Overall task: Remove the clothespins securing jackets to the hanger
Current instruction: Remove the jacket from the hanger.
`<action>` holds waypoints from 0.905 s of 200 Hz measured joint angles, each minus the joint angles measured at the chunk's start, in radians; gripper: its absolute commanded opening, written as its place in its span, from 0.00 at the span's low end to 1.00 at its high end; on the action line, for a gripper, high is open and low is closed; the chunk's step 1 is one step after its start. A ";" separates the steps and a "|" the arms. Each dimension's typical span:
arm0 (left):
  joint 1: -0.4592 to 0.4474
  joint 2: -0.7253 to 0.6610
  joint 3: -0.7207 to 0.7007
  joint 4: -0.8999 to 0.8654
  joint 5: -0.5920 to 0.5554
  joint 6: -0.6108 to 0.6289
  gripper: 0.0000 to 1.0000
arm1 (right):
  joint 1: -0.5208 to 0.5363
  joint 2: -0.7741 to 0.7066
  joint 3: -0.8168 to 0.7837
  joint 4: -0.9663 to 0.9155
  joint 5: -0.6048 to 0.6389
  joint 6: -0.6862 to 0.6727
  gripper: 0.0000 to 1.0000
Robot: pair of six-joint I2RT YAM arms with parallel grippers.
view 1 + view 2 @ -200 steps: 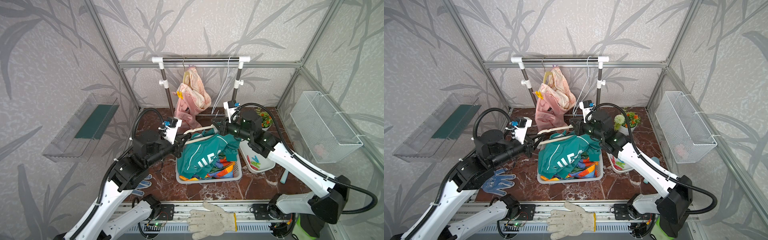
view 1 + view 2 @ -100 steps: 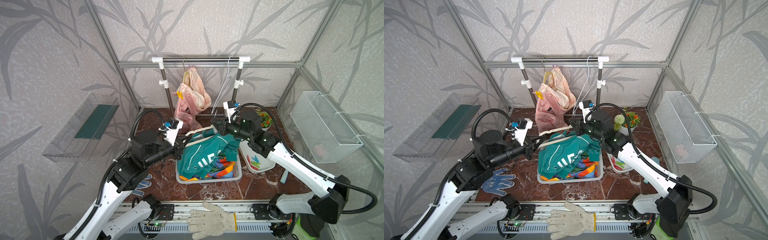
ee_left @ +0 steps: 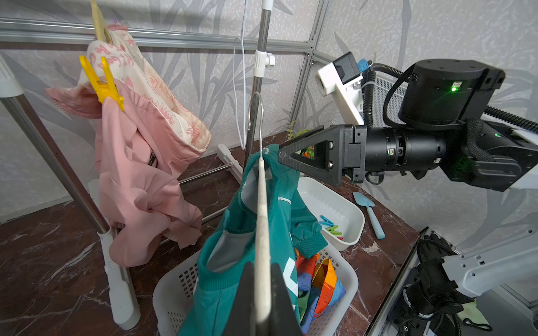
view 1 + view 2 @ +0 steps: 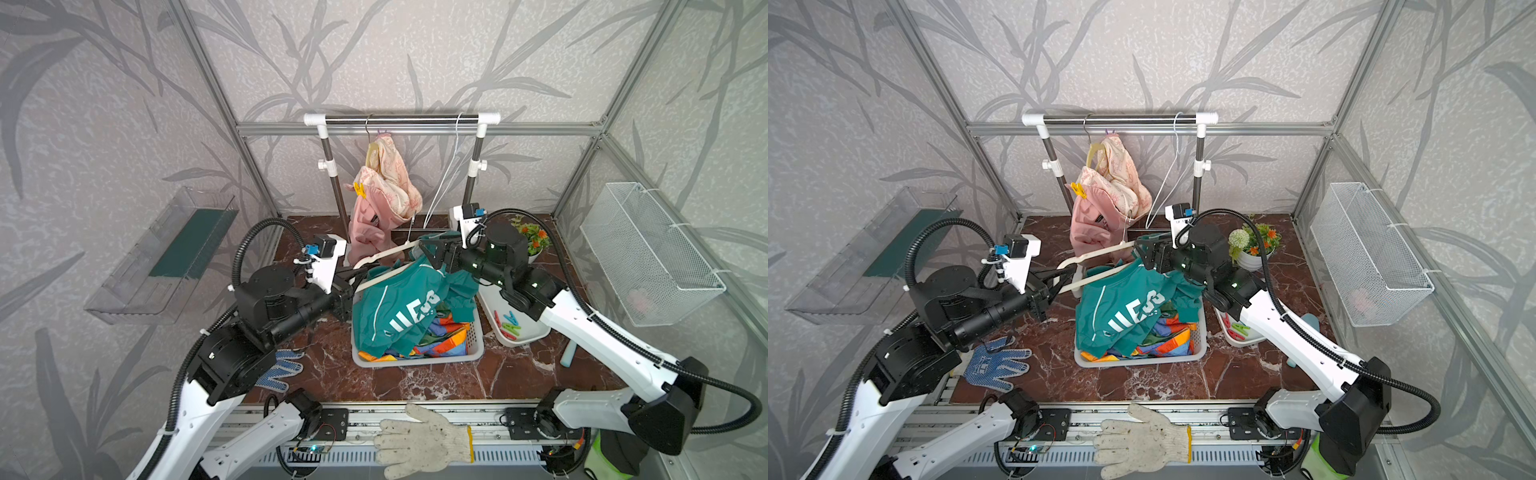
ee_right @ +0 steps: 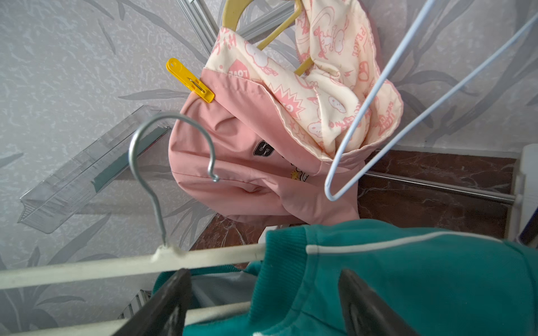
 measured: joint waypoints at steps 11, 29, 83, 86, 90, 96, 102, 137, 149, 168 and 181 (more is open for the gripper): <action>0.000 0.000 0.006 -0.008 0.000 0.000 0.00 | 0.000 -0.017 -0.028 -0.002 0.022 -0.005 0.80; 0.000 -0.001 0.006 -0.014 0.003 0.000 0.00 | 0.000 -0.031 -0.064 -0.015 0.051 -0.016 0.80; 0.000 0.003 0.021 -0.042 0.011 -0.001 0.00 | -0.011 -0.031 -0.124 -0.031 0.111 -0.041 0.57; 0.000 0.005 0.025 -0.047 0.012 -0.001 0.00 | -0.013 -0.031 -0.126 -0.031 0.112 -0.039 0.54; 0.000 0.005 0.029 -0.051 0.011 0.000 0.00 | -0.016 -0.031 -0.128 -0.031 0.118 -0.040 0.51; 0.000 0.006 0.035 -0.061 0.011 0.000 0.00 | -0.022 -0.031 -0.132 -0.032 0.123 -0.039 0.48; 0.000 0.005 0.040 -0.070 0.011 0.000 0.00 | -0.029 -0.031 -0.137 -0.032 0.130 -0.039 0.45; 0.000 -0.013 0.058 -0.116 0.006 0.001 0.00 | -0.074 -0.027 -0.156 -0.041 0.150 -0.032 0.32; 0.000 -0.021 0.069 -0.136 0.005 0.002 0.00 | -0.083 -0.021 -0.158 -0.043 0.151 -0.032 0.32; 0.000 -0.031 0.100 -0.166 -0.002 0.008 0.00 | -0.092 -0.008 -0.160 -0.045 0.152 -0.033 0.32; 0.000 -0.032 0.130 -0.191 -0.012 0.011 0.00 | -0.092 0.002 -0.166 -0.046 0.154 -0.034 0.36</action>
